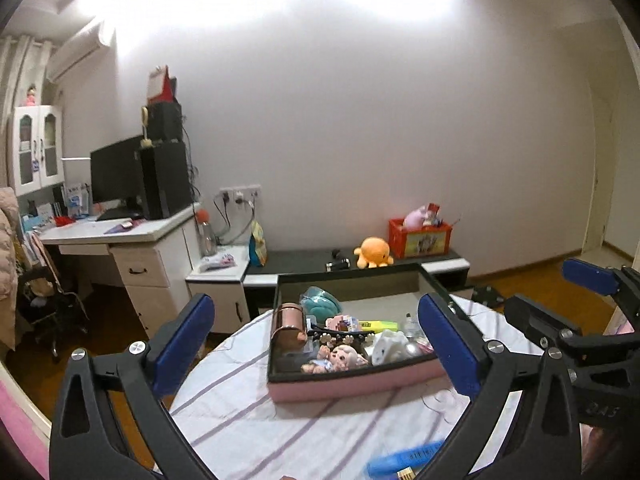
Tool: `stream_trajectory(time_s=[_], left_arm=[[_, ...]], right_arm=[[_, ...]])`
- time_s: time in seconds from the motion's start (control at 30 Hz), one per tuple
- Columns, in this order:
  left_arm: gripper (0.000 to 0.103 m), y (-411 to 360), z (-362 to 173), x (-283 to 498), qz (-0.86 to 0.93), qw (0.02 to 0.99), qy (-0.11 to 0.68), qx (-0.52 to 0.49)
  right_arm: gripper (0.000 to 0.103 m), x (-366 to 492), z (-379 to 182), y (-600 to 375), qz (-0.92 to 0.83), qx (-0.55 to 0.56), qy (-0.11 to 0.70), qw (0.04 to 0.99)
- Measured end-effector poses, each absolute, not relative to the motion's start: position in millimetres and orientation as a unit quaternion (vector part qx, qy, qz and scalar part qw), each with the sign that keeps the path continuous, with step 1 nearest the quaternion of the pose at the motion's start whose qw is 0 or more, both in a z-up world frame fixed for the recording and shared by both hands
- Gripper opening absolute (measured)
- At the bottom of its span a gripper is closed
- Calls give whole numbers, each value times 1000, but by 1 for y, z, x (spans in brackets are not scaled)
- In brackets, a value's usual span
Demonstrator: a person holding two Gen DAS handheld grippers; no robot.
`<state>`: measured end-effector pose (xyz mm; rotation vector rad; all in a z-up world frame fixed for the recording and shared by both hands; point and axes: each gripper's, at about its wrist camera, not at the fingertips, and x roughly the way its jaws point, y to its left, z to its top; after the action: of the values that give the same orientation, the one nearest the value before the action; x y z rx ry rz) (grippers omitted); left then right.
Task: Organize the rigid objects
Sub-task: 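Withdraw both grippers from the pink box back over the bed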
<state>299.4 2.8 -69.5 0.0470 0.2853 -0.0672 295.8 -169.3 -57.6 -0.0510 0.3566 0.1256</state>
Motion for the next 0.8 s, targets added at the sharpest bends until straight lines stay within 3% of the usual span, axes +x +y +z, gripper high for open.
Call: stream_trajectory(time_s=[0.03,0.37,0.8], left_arm=[[103,4,-68,288,-34,990,135,23],[103,-1,-71,195,-7,994,79,81],[103,2,-82,189,-31,991,106,69]], right_arm=[[103,282,-55,-169,62,-26,169,983],[103,196,-50,-165,61,-28,121,990],[103,174,-64,-165,56,-28,133,989]])
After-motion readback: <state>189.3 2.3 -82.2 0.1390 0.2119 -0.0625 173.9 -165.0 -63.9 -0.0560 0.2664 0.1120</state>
